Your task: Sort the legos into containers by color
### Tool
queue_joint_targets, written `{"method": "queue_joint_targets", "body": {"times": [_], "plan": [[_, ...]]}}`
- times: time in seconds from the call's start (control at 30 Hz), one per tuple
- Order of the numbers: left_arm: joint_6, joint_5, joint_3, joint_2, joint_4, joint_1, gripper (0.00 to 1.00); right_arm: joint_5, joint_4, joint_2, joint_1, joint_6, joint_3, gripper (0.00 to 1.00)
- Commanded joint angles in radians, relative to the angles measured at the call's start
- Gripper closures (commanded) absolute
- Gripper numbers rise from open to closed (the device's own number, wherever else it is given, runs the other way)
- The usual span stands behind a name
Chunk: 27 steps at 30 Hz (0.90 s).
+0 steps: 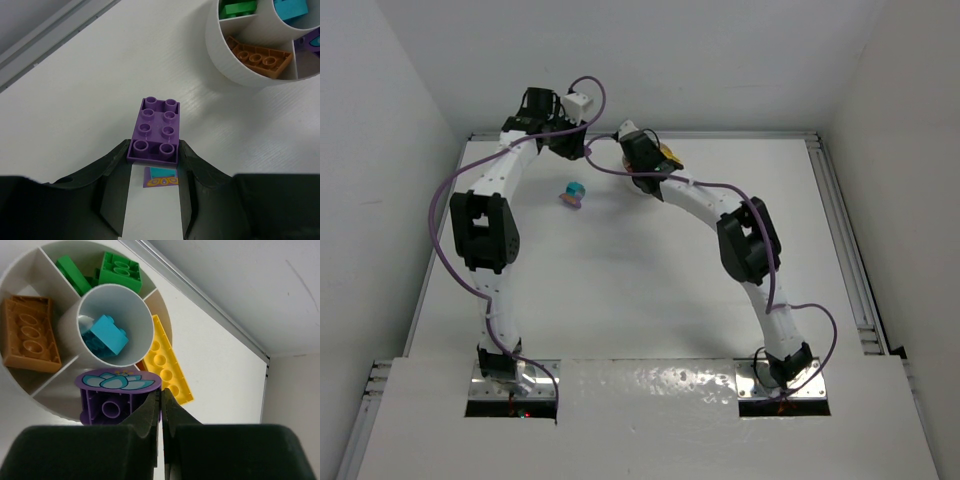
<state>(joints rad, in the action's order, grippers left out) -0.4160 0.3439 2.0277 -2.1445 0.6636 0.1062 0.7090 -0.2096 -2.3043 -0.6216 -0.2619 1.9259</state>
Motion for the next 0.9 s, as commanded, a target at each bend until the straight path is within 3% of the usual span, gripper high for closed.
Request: {"method": "queue_joint_targets", "body": {"times": [0.0, 0.4, 0.47, 0.5, 0.7, 0.87], "plan": [[0.003, 0.015, 0.002, 0.031, -0.019, -0.017, 1.00, 0.013, 0.053, -0.024, -0.010, -0.036, -0.001, 1.00], [0.005, 0.021, -0.004, 0.029, -0.022, -0.017, 1.00, 0.063, 0.128, -0.023, -0.029, -0.123, -0.056, 1.00], [0.005, 0.021, -0.006, 0.031, -0.024, -0.017, 1.00, 0.076, 0.144, -0.020, -0.032, -0.125, -0.056, 0.92], [0.005, 0.021, -0.007, 0.031, -0.022, -0.017, 1.00, 0.076, 0.147, -0.017, -0.032, -0.126, -0.057, 0.82], [0.009, 0.023, -0.009, 0.031, -0.025, -0.017, 1.00, 0.086, 0.148, -0.001, -0.035, -0.100, -0.039, 0.56], [0.009, 0.026, -0.006, 0.032, -0.027, -0.017, 1.00, 0.073, 0.108, 0.023, -0.035, -0.056, 0.004, 0.58]]}}
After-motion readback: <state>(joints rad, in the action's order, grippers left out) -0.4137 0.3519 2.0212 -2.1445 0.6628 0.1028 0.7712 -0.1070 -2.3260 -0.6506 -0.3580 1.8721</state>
